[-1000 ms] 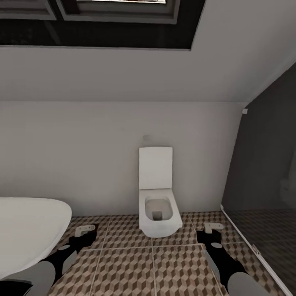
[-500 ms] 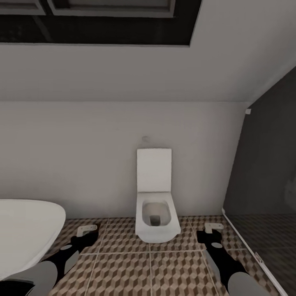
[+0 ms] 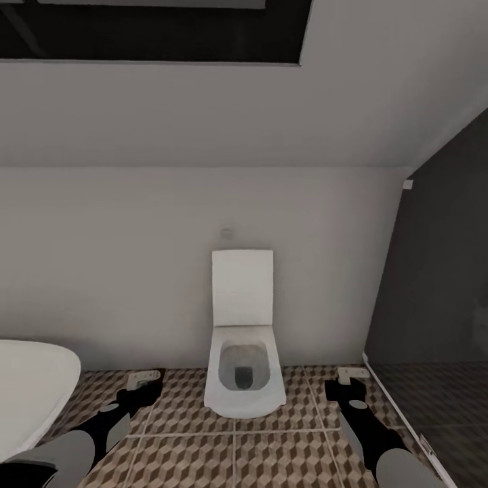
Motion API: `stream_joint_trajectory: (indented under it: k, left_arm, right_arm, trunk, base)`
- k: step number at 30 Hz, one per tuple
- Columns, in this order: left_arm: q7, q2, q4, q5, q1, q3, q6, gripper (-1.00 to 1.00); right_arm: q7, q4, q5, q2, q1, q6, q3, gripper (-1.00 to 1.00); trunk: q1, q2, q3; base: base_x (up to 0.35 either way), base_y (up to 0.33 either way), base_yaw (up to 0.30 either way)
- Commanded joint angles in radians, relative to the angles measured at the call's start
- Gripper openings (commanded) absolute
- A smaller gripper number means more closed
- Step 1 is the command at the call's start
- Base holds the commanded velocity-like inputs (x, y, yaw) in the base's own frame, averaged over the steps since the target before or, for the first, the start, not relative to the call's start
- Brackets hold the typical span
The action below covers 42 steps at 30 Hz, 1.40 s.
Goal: Take the four mousetraps from the cabinet in the bathroom and place them on the bathroom floor. Make sure all four end up on the same floor surface, and ensure that at least two of them are either under or directly next to the same bathroom sink.
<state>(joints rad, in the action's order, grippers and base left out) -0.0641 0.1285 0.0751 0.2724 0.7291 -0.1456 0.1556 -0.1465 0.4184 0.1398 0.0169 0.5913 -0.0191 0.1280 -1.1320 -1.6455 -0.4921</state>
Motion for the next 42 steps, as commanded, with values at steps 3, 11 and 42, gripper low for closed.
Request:
stream_joint_trajectory:
  k: [3,11,42]
  left_arm:
    - [0.0,0.0,-0.001,0.008,0.001,-0.008,0.004,-1.0]
    - [0.0,0.0,-0.001,0.008,0.001,-0.008,0.004,-1.0]
    - [-0.001,0.0,-0.003,0.01,0.001,-0.008,0.004,-1.0]
  right_arm:
    - [0.001,0.0,0.009,-0.001,0.001,-0.003,0.005,-1.0]
    - [0.0,0.0,0.009,-0.001,0.001,-0.003,0.003,-1.0]
    - [0.001,0.0,0.009,-0.007,0.001,-0.004,0.006,-1.0]
  trunk:
    - [0.0,-0.001,-0.001]
    - [0.0,-0.001,-0.001]
    - [0.0,-0.001,-0.001]
  base:
    - [0.24,-0.197,0.0]
    - [0.24,-0.197,0.0]
    - [0.09,-0.035,0.039]
